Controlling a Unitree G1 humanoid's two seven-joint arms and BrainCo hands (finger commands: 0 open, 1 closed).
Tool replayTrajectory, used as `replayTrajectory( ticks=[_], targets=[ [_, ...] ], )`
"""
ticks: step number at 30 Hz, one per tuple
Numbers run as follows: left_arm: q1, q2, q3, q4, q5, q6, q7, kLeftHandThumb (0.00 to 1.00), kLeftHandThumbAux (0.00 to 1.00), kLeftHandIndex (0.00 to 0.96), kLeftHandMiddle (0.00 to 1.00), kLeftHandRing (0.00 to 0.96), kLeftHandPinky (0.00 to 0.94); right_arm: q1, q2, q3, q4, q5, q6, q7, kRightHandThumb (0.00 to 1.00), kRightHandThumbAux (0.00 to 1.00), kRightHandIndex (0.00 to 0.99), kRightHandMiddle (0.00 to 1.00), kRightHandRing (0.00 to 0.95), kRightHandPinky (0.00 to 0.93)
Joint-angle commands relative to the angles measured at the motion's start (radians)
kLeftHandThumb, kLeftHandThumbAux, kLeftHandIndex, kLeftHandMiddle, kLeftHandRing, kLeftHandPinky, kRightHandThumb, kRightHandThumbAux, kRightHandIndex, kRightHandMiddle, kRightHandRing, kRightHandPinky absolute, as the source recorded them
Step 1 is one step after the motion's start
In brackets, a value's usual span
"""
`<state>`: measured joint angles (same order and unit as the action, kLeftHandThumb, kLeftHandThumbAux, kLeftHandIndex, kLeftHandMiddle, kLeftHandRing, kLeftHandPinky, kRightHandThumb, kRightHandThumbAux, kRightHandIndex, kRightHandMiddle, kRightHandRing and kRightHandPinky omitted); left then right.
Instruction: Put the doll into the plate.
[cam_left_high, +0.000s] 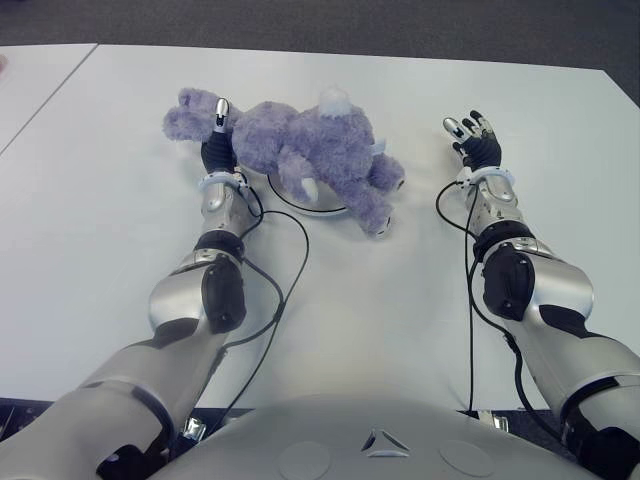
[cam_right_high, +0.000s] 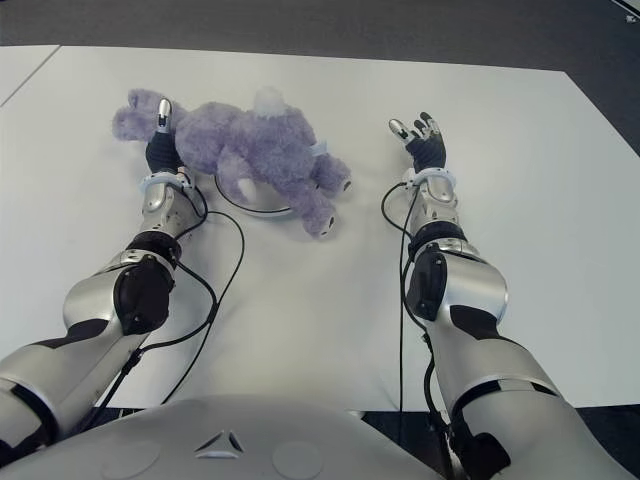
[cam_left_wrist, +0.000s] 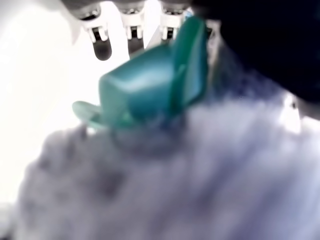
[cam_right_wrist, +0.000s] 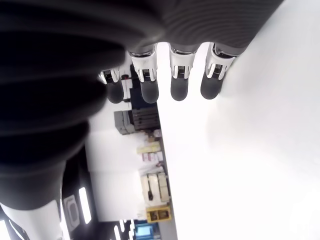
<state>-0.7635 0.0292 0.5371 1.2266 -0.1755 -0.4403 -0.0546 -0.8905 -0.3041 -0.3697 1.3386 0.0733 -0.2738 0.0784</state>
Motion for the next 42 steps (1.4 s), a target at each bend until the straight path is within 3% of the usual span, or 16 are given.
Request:
replayTrajectory(
  ticks=[1, 10, 29, 42],
  targets=[
    [0.238, -0.034, -0.057, 0.131, 0.066, 0.078, 0.033, 0.000, 0.471, 0.000, 0.039, 0.037, 0.061, 0.104, 0.096, 0.030, 0.034, -0.045, 0.043, 0.006, 0.000, 0.742, 0.061, 0.065, 0.047, 0.058],
    [0.248, -0.019, -0.132, 0.134, 0.144, 0.081, 0.101, 0.000, 0.521, 0.001, 0.053, 0.052, 0.084, 0.145, 0.134, 0.025, 0.033, -0.044, 0.022, -0.002, 0.000, 0.729, 0.075, 0.078, 0.063, 0.074],
    [0.264, -0.014, -0.133, 0.132, 0.139, 0.055, 0.092, 0.000, 0.553, 0.048, 0.081, 0.081, 0.108, 0.249, 0.227, -0.007, 0.029, -0.025, -0.088, -0.015, 0.000, 0.729, 0.129, 0.136, 0.126, 0.146],
    [0.270, -0.007, -0.142, 0.133, 0.134, 0.066, 0.097, 0.000, 0.561, 0.049, 0.086, 0.084, 0.109, 0.306, 0.228, 0.112, 0.032, -0.158, -0.112, -0.109, 0.000, 0.734, 0.135, 0.145, 0.138, 0.150]
  ],
)
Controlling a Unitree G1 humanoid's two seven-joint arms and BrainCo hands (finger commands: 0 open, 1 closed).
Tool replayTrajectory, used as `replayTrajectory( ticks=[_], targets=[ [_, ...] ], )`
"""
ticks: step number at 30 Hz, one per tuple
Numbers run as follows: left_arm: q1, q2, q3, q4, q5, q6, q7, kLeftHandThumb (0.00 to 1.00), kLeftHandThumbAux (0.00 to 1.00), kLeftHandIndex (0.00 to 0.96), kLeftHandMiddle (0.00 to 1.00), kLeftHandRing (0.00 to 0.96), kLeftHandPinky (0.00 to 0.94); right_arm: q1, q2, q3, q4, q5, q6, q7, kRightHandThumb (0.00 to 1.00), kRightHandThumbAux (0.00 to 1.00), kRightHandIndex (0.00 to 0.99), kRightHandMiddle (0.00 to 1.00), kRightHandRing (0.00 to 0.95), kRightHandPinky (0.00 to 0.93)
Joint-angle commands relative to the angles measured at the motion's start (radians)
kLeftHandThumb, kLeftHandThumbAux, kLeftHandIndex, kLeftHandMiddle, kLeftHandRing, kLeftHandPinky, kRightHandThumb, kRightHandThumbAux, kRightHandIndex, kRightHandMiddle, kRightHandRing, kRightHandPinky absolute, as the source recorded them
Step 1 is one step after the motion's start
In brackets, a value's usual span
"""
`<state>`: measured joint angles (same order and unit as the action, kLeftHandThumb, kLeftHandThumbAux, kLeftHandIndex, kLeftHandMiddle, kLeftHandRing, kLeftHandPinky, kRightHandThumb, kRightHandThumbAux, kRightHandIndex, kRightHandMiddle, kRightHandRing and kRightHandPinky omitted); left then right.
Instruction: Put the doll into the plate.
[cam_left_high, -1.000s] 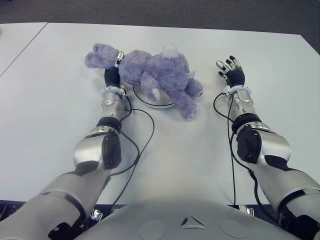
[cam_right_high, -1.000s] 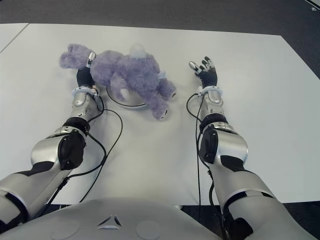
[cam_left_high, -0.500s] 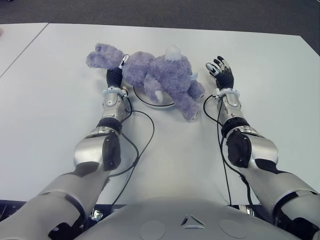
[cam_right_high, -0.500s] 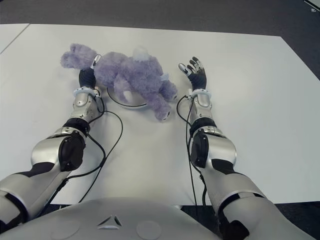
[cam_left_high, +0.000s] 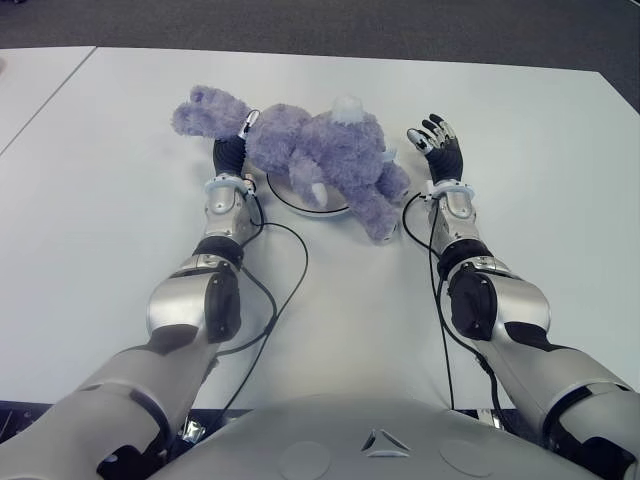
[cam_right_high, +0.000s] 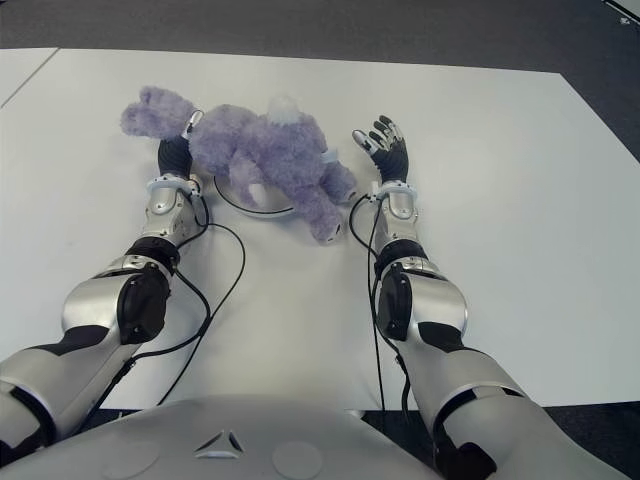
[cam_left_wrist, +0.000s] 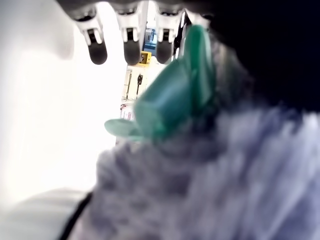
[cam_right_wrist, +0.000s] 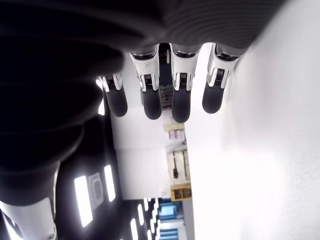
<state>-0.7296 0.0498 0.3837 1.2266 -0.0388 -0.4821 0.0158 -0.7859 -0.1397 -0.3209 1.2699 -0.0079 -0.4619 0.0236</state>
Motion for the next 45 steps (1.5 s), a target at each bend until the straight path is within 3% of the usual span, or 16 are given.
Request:
replayTrajectory(
  ticks=[1, 19, 45],
  targets=[
    [0.237, -0.028, 0.012, 0.133, -0.004, 0.106, 0.026, 0.000, 0.561, 0.049, 0.086, 0.084, 0.109, 0.205, 0.063, 0.069, 0.101, -0.083, 0.077, -0.059, 0.000, 0.740, 0.134, 0.144, 0.137, 0.151],
    [0.240, -0.028, 0.007, 0.133, -0.005, 0.102, 0.021, 0.000, 0.571, 0.049, 0.085, 0.082, 0.102, 0.206, 0.060, 0.052, 0.101, -0.071, 0.093, -0.051, 0.000, 0.800, 0.130, 0.145, 0.143, 0.171],
    [0.238, -0.044, 0.021, 0.131, -0.021, 0.064, 0.011, 0.000, 0.561, 0.046, 0.082, 0.079, 0.106, 0.200, 0.047, 0.030, 0.102, -0.065, 0.105, -0.031, 0.000, 0.775, 0.125, 0.144, 0.143, 0.156]
  ],
)
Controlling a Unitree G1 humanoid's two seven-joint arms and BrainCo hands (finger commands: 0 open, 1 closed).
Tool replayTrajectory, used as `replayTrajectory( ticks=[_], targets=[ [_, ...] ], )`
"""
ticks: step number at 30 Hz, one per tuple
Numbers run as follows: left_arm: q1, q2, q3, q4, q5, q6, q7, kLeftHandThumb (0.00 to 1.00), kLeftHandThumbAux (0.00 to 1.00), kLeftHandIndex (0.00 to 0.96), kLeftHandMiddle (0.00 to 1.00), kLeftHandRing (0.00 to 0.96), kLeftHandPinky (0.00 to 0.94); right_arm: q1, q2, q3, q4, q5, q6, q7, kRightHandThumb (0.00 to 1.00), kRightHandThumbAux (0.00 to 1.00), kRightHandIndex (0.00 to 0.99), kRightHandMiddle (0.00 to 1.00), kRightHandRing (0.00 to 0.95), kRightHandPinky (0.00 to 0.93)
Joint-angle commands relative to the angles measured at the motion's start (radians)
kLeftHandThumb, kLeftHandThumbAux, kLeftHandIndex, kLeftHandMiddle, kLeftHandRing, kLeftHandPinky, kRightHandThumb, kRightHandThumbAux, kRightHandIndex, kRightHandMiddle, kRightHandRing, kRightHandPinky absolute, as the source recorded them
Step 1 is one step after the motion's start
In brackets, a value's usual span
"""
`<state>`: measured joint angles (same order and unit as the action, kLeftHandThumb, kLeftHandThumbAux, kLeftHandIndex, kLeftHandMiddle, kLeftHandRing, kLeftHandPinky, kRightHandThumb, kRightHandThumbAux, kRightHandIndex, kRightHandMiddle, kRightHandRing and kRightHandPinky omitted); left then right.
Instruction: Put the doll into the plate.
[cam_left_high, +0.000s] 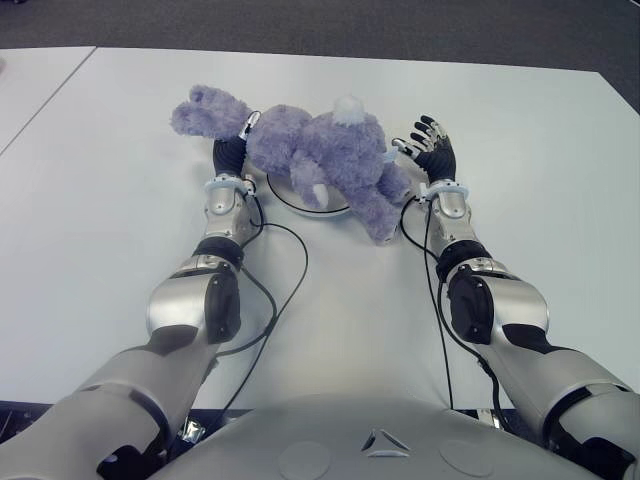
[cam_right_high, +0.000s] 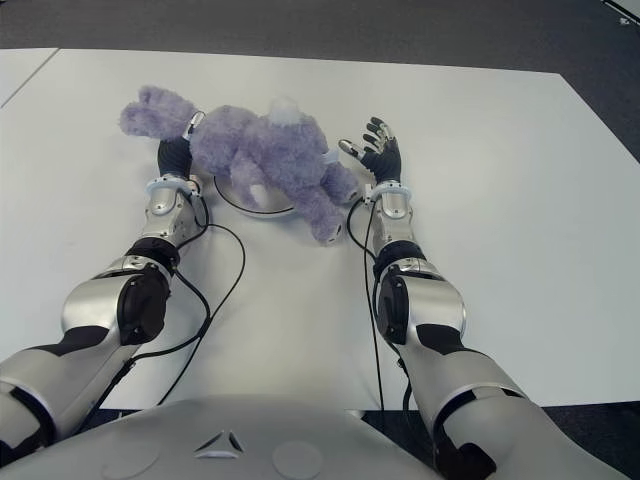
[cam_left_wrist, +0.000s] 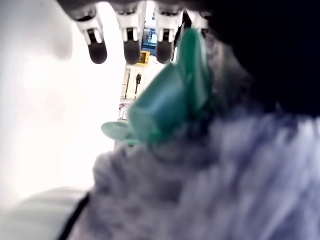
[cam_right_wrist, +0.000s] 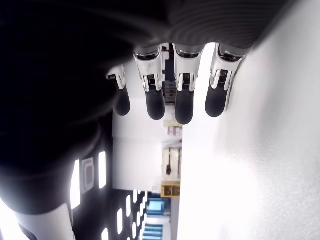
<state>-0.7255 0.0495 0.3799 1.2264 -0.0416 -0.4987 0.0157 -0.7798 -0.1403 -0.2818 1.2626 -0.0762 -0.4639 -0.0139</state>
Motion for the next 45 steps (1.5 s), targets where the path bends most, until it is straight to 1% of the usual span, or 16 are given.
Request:
replayTrajectory(
  ticks=[1, 5, 11, 17, 26, 32, 38, 45],
  targets=[
    [0.234, -0.045, 0.026, 0.131, -0.019, 0.079, 0.011, 0.000, 0.555, 0.044, 0.081, 0.079, 0.107, 0.194, 0.047, -0.010, 0.109, 0.003, 0.108, 0.006, 0.000, 0.773, 0.126, 0.144, 0.143, 0.158],
    [0.229, -0.043, 0.027, 0.133, -0.020, 0.105, 0.014, 0.000, 0.548, 0.039, 0.077, 0.077, 0.097, 0.195, 0.046, -0.015, 0.109, 0.006, 0.107, 0.009, 0.000, 0.774, 0.128, 0.145, 0.144, 0.164],
    [0.225, -0.045, 0.026, 0.135, -0.019, 0.118, 0.024, 0.000, 0.543, 0.037, 0.071, 0.073, 0.094, 0.196, 0.046, -0.023, 0.109, 0.010, 0.106, 0.015, 0.000, 0.778, 0.133, 0.152, 0.148, 0.163],
    [0.228, -0.048, 0.026, 0.133, -0.018, 0.099, 0.022, 0.000, 0.539, 0.039, 0.072, 0.075, 0.102, 0.195, 0.046, -0.024, 0.108, 0.009, 0.101, 0.018, 0.000, 0.778, 0.130, 0.151, 0.146, 0.152],
    [0.228, -0.049, 0.027, 0.134, -0.020, 0.103, 0.021, 0.000, 0.536, 0.041, 0.076, 0.079, 0.105, 0.195, 0.045, -0.019, 0.108, 0.004, 0.104, 0.011, 0.000, 0.772, 0.123, 0.141, 0.136, 0.140],
    [0.226, -0.048, 0.020, 0.135, -0.012, 0.122, 0.033, 0.000, 0.546, 0.046, 0.081, 0.081, 0.105, 0.196, 0.045, -0.020, 0.108, 0.004, 0.108, 0.010, 0.000, 0.769, 0.120, 0.137, 0.131, 0.136],
    [0.228, -0.049, 0.026, 0.134, -0.018, 0.107, 0.030, 0.000, 0.549, 0.048, 0.081, 0.082, 0.108, 0.196, 0.046, -0.024, 0.108, 0.009, 0.112, 0.009, 0.000, 0.781, 0.125, 0.140, 0.134, 0.145],
    [0.226, -0.046, 0.023, 0.135, -0.017, 0.126, 0.029, 0.000, 0.554, 0.043, 0.080, 0.079, 0.099, 0.196, 0.047, -0.025, 0.108, 0.009, 0.112, 0.004, 0.000, 0.792, 0.127, 0.144, 0.138, 0.152]
  ],
)
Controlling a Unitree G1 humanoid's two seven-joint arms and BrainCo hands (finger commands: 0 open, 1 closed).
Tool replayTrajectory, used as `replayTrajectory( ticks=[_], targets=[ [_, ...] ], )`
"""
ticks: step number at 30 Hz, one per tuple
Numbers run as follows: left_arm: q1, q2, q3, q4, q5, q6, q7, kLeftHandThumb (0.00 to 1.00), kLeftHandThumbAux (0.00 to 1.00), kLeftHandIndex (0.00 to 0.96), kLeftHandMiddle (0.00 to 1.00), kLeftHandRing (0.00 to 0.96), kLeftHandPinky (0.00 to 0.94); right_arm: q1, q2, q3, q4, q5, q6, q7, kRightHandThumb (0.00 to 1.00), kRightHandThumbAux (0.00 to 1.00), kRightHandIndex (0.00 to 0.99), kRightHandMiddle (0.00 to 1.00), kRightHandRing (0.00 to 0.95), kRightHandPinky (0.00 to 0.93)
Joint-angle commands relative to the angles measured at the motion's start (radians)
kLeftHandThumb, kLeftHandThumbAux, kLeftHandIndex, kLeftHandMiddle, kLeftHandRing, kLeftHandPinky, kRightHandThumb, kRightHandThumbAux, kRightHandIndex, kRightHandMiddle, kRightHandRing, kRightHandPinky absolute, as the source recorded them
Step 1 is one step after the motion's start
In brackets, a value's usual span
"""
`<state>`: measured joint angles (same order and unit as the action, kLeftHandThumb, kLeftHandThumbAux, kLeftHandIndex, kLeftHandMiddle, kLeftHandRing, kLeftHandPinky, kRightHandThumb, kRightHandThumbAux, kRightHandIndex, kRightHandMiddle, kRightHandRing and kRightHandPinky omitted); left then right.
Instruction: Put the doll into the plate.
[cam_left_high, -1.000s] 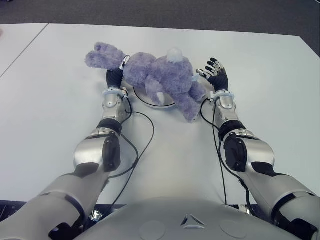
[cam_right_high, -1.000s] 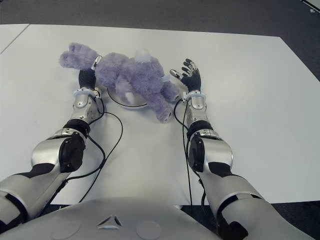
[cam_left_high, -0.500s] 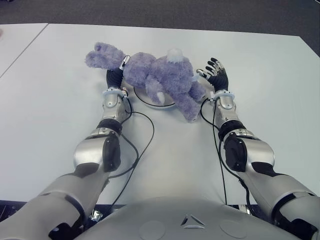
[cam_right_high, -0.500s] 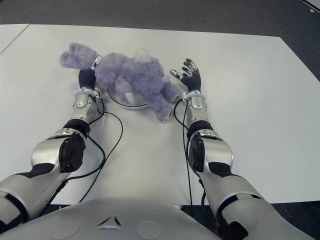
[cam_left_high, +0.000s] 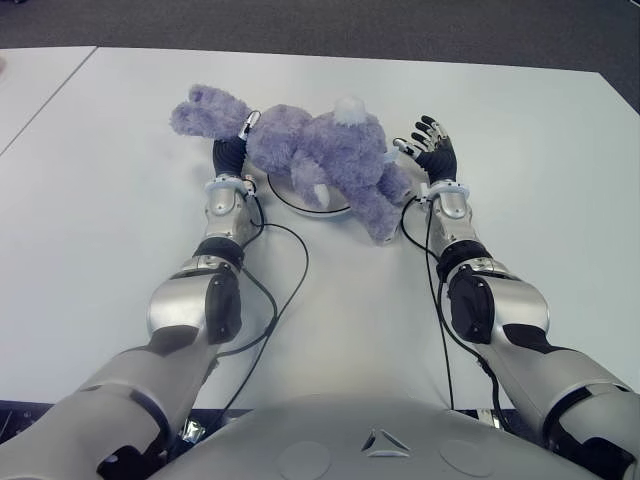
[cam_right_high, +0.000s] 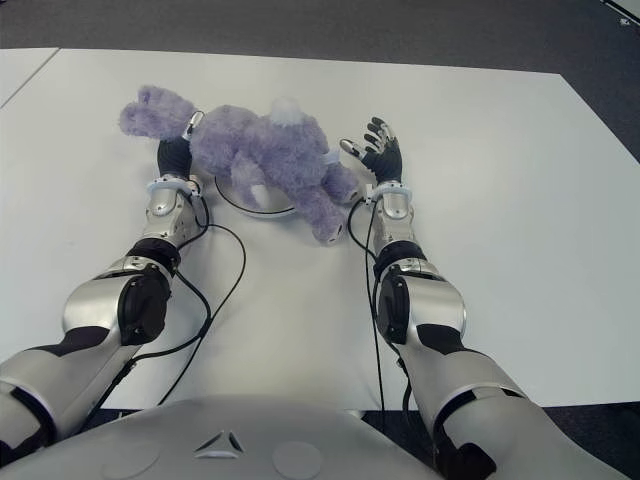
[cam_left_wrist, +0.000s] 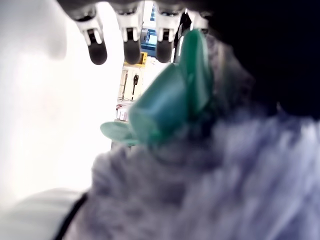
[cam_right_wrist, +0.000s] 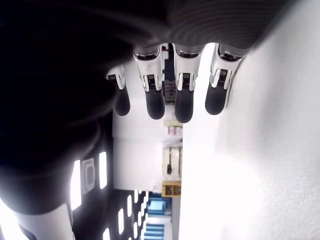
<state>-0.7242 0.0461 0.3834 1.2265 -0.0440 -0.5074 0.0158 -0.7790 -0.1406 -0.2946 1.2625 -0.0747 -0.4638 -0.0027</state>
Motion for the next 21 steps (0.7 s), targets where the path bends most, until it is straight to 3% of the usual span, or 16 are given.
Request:
replayTrajectory(
  ticks=[1, 21],
  targets=[
    [0.225, -0.042, 0.019, 0.135, -0.013, 0.136, 0.030, 0.000, 0.555, 0.043, 0.080, 0.078, 0.097, 0.196, 0.048, -0.012, 0.108, 0.007, 0.112, -0.008, 0.000, 0.793, 0.127, 0.144, 0.138, 0.154],
    [0.228, -0.038, 0.015, 0.134, -0.009, 0.123, 0.032, 0.000, 0.556, 0.058, 0.084, 0.084, 0.114, 0.197, 0.053, -0.013, 0.108, 0.008, 0.113, -0.014, 0.000, 0.788, 0.124, 0.144, 0.137, 0.147]
  ],
)
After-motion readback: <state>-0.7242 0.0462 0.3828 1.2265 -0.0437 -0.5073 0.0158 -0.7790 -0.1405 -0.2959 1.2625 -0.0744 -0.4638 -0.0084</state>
